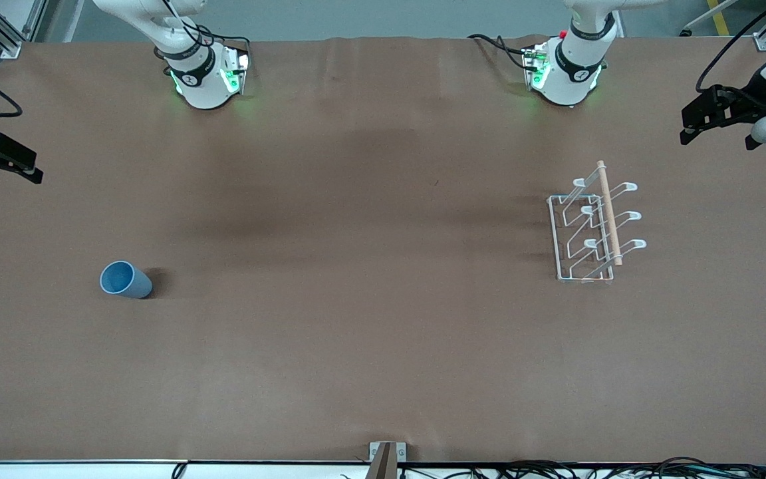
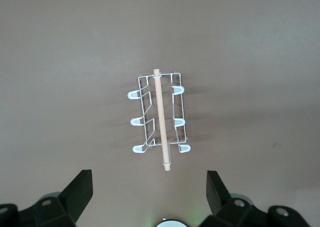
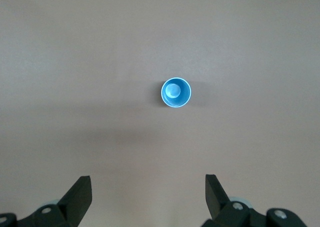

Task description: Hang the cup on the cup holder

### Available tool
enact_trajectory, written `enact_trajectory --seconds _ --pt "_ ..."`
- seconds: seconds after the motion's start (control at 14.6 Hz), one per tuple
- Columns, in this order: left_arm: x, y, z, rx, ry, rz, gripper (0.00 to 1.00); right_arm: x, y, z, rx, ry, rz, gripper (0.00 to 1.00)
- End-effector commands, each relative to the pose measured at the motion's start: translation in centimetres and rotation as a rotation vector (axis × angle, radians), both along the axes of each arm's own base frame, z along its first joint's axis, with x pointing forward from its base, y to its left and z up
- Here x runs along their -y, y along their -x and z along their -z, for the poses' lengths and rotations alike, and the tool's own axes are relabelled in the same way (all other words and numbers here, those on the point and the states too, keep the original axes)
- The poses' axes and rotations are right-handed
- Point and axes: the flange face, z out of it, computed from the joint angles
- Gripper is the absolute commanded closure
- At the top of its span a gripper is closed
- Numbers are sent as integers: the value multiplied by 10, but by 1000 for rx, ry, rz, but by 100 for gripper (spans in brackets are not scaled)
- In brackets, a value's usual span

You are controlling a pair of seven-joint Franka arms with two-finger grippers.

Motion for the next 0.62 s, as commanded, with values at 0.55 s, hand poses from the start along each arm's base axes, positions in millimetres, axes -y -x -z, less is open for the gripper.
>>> enact_trajectory --seconds 0.55 --pt "-1 -2 -15 16 -1 -9 0 -2 6 -4 13 -4 12 2"
